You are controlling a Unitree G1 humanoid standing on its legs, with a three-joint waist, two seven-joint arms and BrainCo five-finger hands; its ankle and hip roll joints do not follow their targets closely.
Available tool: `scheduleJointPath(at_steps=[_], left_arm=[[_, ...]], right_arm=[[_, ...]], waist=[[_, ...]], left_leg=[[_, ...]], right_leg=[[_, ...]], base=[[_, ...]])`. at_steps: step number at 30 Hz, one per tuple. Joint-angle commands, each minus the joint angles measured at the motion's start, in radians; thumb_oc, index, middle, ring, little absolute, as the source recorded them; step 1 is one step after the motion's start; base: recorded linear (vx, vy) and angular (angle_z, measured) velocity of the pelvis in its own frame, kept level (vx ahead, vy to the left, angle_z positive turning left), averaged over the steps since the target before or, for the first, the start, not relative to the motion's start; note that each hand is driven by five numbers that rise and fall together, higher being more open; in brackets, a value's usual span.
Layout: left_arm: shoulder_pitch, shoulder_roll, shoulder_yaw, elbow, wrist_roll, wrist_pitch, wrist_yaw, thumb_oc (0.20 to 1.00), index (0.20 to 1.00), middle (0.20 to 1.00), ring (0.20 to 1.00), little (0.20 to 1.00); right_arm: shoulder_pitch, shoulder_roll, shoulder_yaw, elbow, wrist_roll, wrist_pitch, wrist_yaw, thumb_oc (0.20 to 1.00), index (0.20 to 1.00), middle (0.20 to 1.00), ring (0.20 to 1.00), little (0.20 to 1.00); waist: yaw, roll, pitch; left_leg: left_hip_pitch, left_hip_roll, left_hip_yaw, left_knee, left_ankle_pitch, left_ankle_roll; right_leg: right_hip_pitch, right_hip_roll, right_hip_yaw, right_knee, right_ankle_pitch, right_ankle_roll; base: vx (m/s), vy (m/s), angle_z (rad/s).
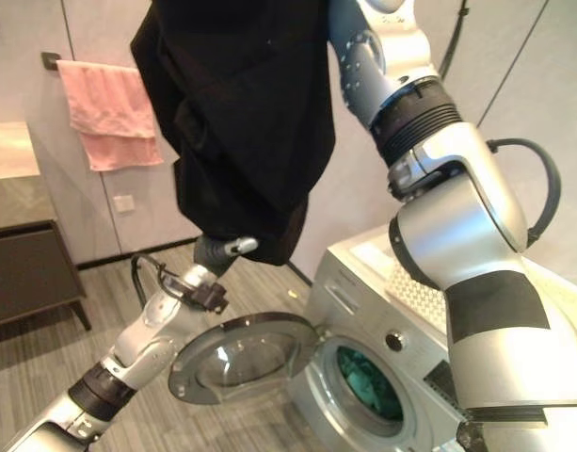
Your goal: Grab the laundry basket,head to the washer,open it,put in the laundry and shut it.
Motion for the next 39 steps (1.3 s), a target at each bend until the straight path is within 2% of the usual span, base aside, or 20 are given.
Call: scheduleJointPath(at_steps=[1, 13, 15, 18, 21, 23, 28, 30, 38, 39], left_arm=[[-0.094, -0.010, 0.035, -0.026, 0.009, -0.092, 0.036, 1.000, 1.000, 1.000, 1.000, 1.000], [-0.050, -0.017, 0.140, -0.164, 0.044, -0.145, 0.073, 1.000, 1.000, 1.000, 1.000, 1.000], [-0.011, -0.023, 0.173, -0.194, 0.068, -0.152, 0.073, 1.000, 1.000, 1.000, 1.000, 1.000], [0.001, -0.022, 0.189, -0.203, 0.109, -0.156, 0.081, 1.000, 1.000, 1.000, 1.000, 1.000], [0.010, -0.035, 0.215, -0.210, 0.182, -0.154, 0.107, 1.000, 1.000, 1.000, 1.000, 1.000], [0.016, -0.049, 0.224, -0.204, 0.192, -0.153, 0.105, 1.000, 1.000, 1.000, 1.000, 1.000], [0.053, -0.060, 0.242, -0.215, 0.225, -0.144, 0.098, 1.000, 1.000, 1.000, 1.000, 1.000], [0.060, -0.061, 0.243, -0.221, 0.235, -0.144, 0.095, 1.000, 1.000, 1.000, 1.000, 1.000], [0.086, -0.082, 0.240, -0.227, 0.226, -0.143, 0.082, 1.000, 1.000, 1.000, 1.000, 1.000], [0.082, -0.081, 0.237, -0.232, 0.205, -0.156, 0.063, 0.200, 0.200, 0.200, 0.200, 0.200]], right_arm=[[-0.088, -0.012, -0.021, 0.020, 0.013, -0.060, -0.026, 0.200, 0.200, 0.200, 0.200, 0.200], [0.089, -0.056, -0.084, -0.126, -0.047, -0.040, -0.024, 0.200, 0.200, 0.200, 0.200, 0.200], [0.175, -0.147, -0.020, -0.278, -0.237, 0.020, 0.005, 0.200, 0.200, 0.200, 0.200, 0.200], [0.261, -0.192, 0.001, -0.370, -0.255, 0.034, 0.069, 0.200, 0.200, 0.200, 0.200, 0.200], [0.377, -0.248, -0.012, -0.547, -0.340, 0.047, 0.095, 0.200, 0.200, 0.200, 0.200, 0.200], [0.500, -0.291, 0.003, -0.695, -0.323, 0.055, 0.183, 0.200, 0.200, 0.200, 0.200, 0.200], [0.625, -0.409, 0.051, -0.900, -0.337, 0.087, 0.290, 0.200, 0.200, 0.200, 0.200, 0.200], [0.652, -0.429, 0.054, -0.942, -0.346, 0.094, 0.309, 0.200, 0.200, 0.200, 0.200, 0.200], [0.718, -0.397, 0.089, -0.948, -0.352, 0.119, 0.348, 0.200, 0.200, 0.200, 0.200, 0.200], [0.723, -0.370, 0.090, -0.942, -0.348, 0.118, 0.351, 0.200, 0.200, 0.200, 0.200, 0.200]], waist=[[0.001, -0.042, 0.008], [-0.009, -0.022, 0.037], [-0.020, -0.019, 0.044], [-0.026, -0.012, 0.048], [-0.035, -0.001, 0.052], [-0.040, 0.006, 0.058], [-0.045, 0.010, 0.063], [-0.043, 0.013, 0.065], [-0.030, 0.009, 0.082], [-0.030, 0.009, 0.088]], left_leg=[[0.076, -0.085, 0.117, -0.019, -0.029, 0.052], [0.090, -0.089, 0.143, -0.013, -0.042, 0.061], [0.088, -0.095, 0.156, -0.007, -0.038, 0.067], [0.092, -0.095, 0.163, -0.006, -0.040, 0.068], [0.095, -0.097, 0.168, -0.005, -0.042, 0.071], [0.099, -0.098, 0.174, -0.004, -0.043, 0.071], [0.102, -0.099, 0.182, -0.004, -0.045, 0.071], [0.110, -0.095, 0.181, -0.008, -0.052, 0.069], [0.114, -0.098, 0.193, -0.006, -0.055, 0.078], [0.113, -0.099, 0.196, -0.006, -0.056, 0.082]], right_leg=[[0.049, 0.017, 0.066, -0.001, -0.046, 0.003], [0.045, 0.016, 0.091, 0.002, -0.043, -0.002], [0.038, 0.010, 0.100, 0.006, -0.033, -0.002], [0.037, 0.010, 0.103, 0.010, -0.036, -0.002], [0.036, 0.009, 0.109, 0.015, -0.038, -0.001], [0.036, 0.007, 0.109, 0.021, -0.042, 0.001], [0.036, 0.002, 0.106, 0.027, -0.046, 0.005], [0.042, 0.005, 0.104, 0.026, -0.054, 0.006], [0.038, 0.003, 0.113, 0.031, -0.046, 0.009], [0.033, 0.002, 0.120, 0.030, -0.043, 0.010]], base=[[0.00, 0.001, -0.09], [0.00, 0.012, -0.10], [-0.04, 0.036, -0.10], [-0.02, 0.021, -0.10], [-0.02, 0.024, -0.07], [-0.03, 0.025, -0.04], [-0.02, 0.014, -0.08], [-0.01, 0.012, -0.10], [-0.02, 0.005, -0.01], [-0.04, 0.012, -0.03]])
